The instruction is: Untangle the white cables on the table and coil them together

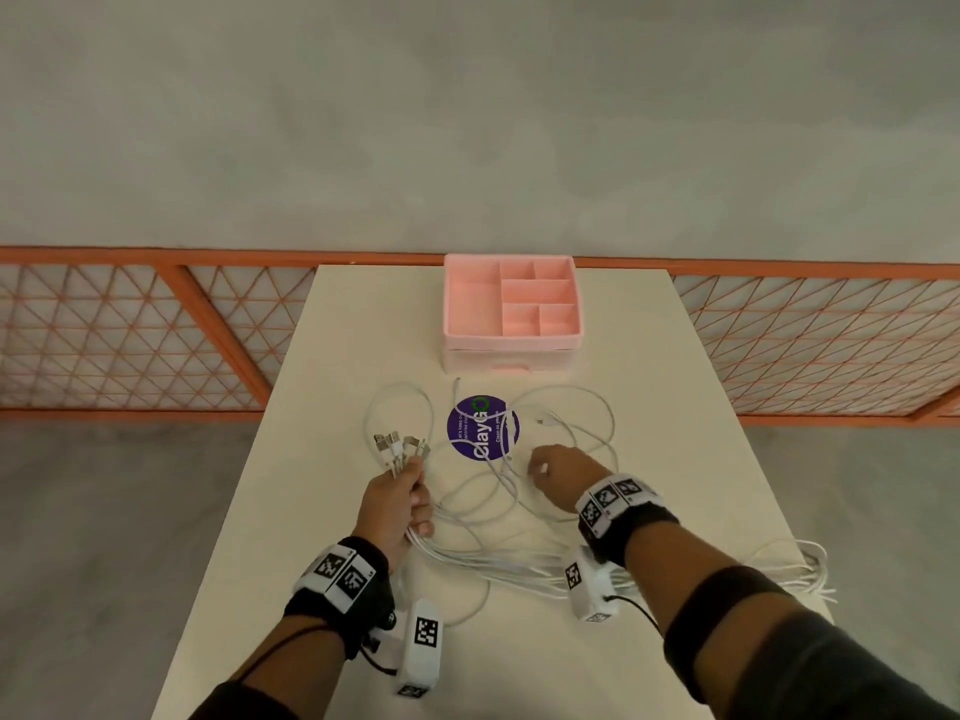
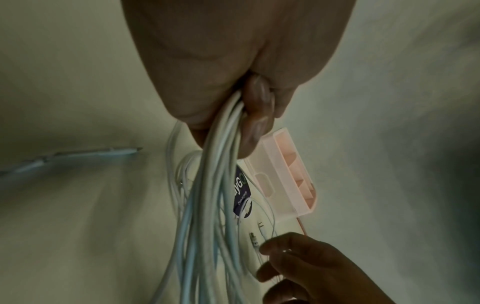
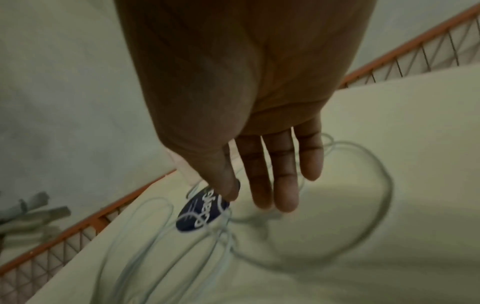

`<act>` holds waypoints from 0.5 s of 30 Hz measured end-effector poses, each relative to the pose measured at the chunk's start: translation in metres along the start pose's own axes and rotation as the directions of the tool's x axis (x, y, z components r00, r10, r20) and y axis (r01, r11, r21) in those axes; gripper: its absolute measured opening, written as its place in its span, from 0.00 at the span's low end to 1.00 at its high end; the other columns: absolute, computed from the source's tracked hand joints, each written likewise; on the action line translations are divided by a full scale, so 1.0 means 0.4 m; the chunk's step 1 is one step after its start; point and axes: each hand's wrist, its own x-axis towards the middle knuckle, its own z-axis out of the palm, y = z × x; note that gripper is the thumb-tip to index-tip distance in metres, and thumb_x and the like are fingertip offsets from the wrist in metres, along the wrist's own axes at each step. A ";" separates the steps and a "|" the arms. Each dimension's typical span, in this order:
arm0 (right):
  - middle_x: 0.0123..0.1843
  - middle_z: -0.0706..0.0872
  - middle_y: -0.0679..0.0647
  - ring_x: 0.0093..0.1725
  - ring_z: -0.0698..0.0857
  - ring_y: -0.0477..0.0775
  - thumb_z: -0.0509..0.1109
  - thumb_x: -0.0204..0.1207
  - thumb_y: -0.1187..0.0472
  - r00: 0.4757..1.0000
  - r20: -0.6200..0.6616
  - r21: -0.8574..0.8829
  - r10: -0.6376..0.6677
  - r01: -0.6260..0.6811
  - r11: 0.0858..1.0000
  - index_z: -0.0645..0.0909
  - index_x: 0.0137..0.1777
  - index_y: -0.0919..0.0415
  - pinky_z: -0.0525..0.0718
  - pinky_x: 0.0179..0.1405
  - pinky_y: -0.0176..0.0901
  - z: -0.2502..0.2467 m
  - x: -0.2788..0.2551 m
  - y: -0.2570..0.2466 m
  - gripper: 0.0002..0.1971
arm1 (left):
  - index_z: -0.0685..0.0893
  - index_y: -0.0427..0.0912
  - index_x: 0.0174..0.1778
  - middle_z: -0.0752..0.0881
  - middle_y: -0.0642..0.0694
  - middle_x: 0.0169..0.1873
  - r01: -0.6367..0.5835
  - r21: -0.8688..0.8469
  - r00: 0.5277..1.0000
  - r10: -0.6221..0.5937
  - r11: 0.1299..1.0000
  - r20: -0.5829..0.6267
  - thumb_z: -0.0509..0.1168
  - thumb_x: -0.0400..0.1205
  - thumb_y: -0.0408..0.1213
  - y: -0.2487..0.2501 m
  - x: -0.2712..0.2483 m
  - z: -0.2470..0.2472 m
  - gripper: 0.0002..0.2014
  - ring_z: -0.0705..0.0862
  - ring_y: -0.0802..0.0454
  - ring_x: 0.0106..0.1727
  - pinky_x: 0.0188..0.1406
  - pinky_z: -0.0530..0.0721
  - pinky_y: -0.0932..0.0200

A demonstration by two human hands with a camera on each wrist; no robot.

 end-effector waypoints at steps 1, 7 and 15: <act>0.65 0.84 0.59 0.61 0.84 0.61 0.58 0.84 0.63 0.999 -0.034 0.012 0.027 -0.026 1.000 0.80 0.65 0.59 0.80 0.58 0.47 0.018 0.010 -0.011 0.14 | 0.71 0.44 0.35 0.65 0.52 0.18 -0.001 -0.004 1.000 0.001 1.000 -0.001 0.60 0.89 0.43 -0.001 -0.002 -0.001 0.16 0.60 0.57 0.15 0.16 0.63 0.66; 0.70 0.71 0.62 0.65 0.75 0.69 0.57 0.80 0.68 0.926 -0.238 0.061 0.293 -0.287 0.956 0.71 0.72 0.62 0.79 0.62 0.59 0.019 0.059 0.059 0.20 | 0.70 0.44 0.34 0.65 0.51 0.19 -0.002 0.013 1.000 0.002 1.000 0.018 0.60 0.89 0.43 0.002 -0.016 -0.007 0.17 0.60 0.56 0.16 0.16 0.64 0.65; 0.71 0.73 0.67 0.69 0.74 0.73 0.60 0.81 0.65 0.881 -0.127 0.006 0.455 -0.458 0.889 0.67 0.72 0.66 0.75 0.70 0.61 -0.002 0.072 0.170 0.20 | 0.71 0.44 0.34 0.65 0.51 0.19 0.001 0.038 1.000 -0.001 0.999 -0.001 0.59 0.90 0.44 -0.001 0.003 -0.007 0.17 0.61 0.56 0.16 0.17 0.66 0.64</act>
